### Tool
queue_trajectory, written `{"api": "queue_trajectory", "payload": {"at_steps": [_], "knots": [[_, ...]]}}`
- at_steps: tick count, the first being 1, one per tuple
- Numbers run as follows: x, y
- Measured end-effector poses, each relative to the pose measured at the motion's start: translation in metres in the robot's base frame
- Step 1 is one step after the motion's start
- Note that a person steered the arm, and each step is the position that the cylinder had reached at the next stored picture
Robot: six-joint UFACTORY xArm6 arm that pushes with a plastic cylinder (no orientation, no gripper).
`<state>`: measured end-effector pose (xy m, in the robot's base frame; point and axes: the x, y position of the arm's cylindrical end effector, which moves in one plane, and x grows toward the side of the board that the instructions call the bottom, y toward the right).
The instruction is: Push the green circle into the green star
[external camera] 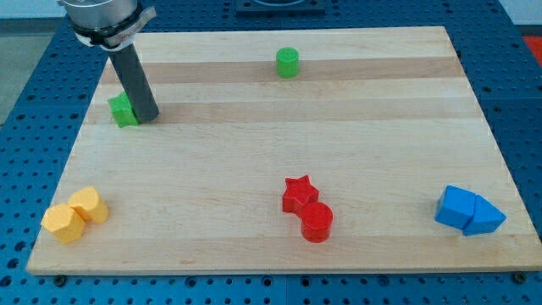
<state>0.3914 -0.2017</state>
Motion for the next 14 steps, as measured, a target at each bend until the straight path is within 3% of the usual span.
{"api": "queue_trajectory", "payload": {"at_steps": [2,3,4,5,8,10,11,14], "knots": [[0.002,0.218],[-0.027,0.301],[-0.089,0.295],[-0.124,0.253],[-0.079,0.147],[-0.031,0.128],[-0.021,0.127],[-0.018,0.022]]}}
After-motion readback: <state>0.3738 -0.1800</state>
